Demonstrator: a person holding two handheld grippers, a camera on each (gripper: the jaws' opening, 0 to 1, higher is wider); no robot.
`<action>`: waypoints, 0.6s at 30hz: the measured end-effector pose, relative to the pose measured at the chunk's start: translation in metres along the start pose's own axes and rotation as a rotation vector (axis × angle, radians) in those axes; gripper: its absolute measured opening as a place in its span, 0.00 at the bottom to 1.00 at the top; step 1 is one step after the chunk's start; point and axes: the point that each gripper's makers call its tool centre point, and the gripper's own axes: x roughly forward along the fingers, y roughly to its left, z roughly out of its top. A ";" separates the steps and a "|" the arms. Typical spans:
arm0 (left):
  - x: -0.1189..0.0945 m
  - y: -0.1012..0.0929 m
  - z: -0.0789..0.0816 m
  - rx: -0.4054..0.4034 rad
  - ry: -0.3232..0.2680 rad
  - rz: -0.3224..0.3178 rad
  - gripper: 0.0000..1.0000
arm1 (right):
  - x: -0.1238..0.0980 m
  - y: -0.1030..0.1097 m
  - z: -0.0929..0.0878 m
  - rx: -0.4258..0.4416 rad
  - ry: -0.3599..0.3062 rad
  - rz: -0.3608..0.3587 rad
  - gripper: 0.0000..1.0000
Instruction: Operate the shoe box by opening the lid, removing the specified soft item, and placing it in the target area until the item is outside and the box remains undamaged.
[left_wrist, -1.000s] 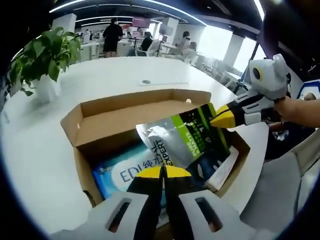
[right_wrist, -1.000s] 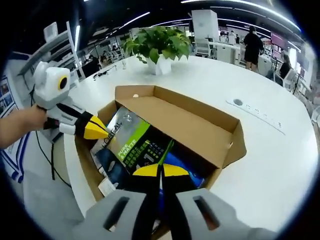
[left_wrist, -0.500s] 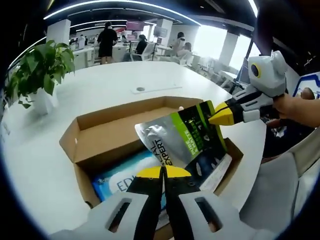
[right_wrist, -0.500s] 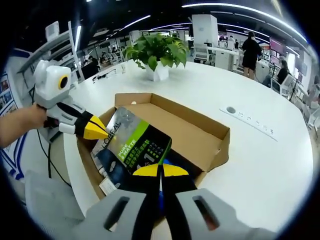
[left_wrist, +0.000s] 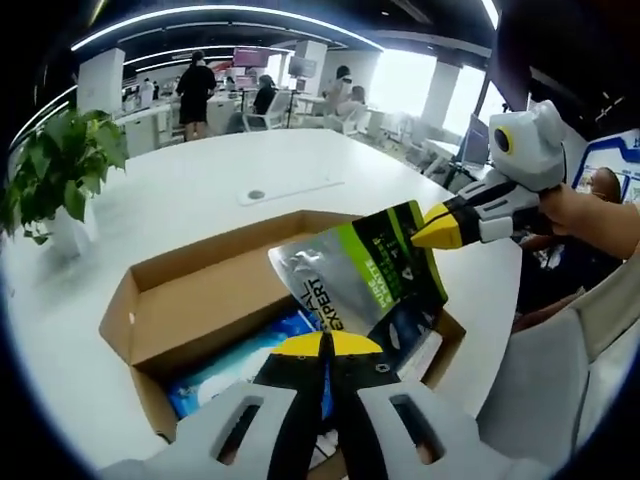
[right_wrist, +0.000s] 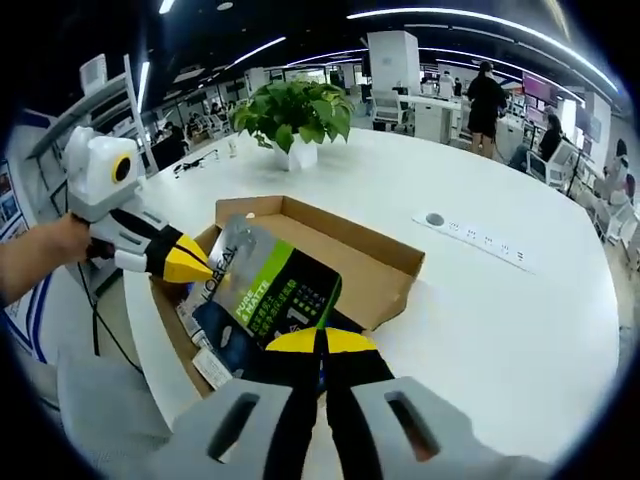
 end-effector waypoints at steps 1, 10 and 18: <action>0.002 -0.003 0.001 0.006 0.000 -0.003 0.00 | -0.002 -0.002 -0.001 0.000 0.000 -0.005 0.00; 0.023 -0.029 0.013 0.036 0.009 -0.045 0.00 | -0.023 -0.030 -0.015 0.017 0.012 -0.048 0.00; 0.039 -0.045 0.020 0.067 0.019 -0.070 0.00 | -0.034 -0.047 -0.026 0.024 0.023 -0.079 0.00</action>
